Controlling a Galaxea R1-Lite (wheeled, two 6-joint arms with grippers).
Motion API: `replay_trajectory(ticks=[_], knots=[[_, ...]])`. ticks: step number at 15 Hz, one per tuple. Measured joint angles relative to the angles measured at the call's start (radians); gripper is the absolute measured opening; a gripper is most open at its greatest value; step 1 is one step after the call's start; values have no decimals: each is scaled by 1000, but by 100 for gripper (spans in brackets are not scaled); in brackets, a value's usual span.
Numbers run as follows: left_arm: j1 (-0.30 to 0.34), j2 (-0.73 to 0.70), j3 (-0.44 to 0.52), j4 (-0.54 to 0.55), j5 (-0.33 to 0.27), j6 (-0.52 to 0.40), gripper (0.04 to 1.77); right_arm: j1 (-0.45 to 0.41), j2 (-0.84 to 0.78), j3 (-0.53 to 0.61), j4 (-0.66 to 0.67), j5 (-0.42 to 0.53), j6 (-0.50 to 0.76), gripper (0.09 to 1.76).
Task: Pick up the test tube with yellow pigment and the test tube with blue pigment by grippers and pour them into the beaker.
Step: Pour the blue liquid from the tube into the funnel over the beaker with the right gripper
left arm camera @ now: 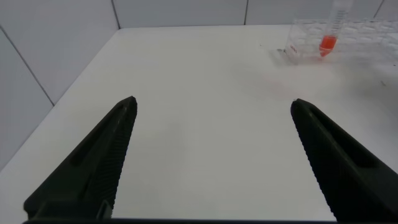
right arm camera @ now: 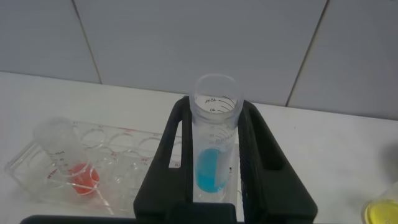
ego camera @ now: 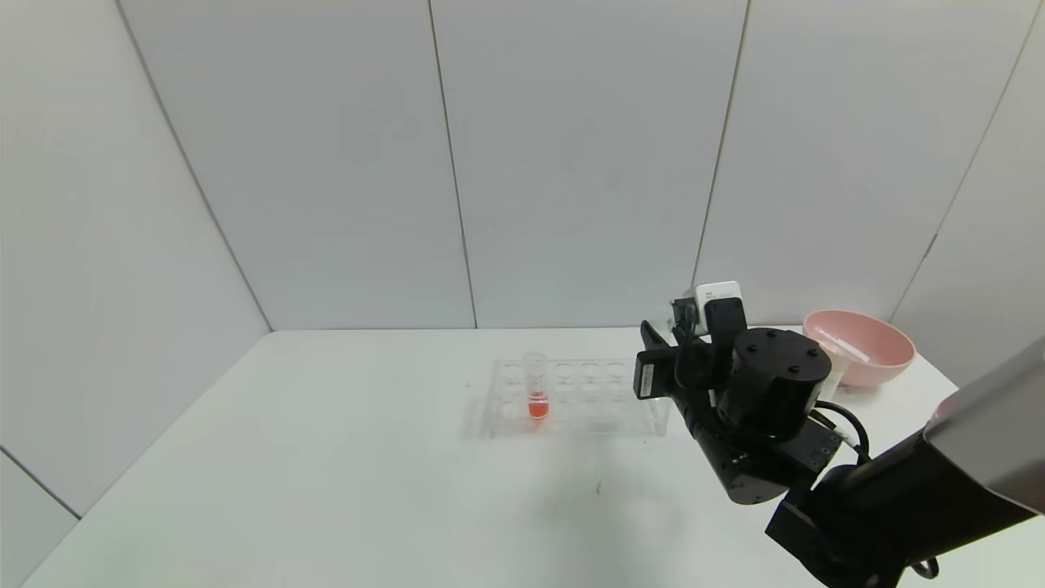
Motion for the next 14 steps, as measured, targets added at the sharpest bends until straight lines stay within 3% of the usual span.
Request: replay_trajectory(ticks=[4, 6, 9, 14], knots=[[0, 0, 0, 0, 0, 0, 176, -8, -11, 0, 8, 13, -9, 49], [0, 0, 0, 0, 0, 0, 176, -34, -46, 13, 48, 82, -14, 49], [0, 0, 0, 0, 0, 0, 176, -124, -145, 66, 137, 294, -14, 49], [0, 0, 0, 0, 0, 0, 176, -407, -360, 143, 403, 771, -16, 49]])
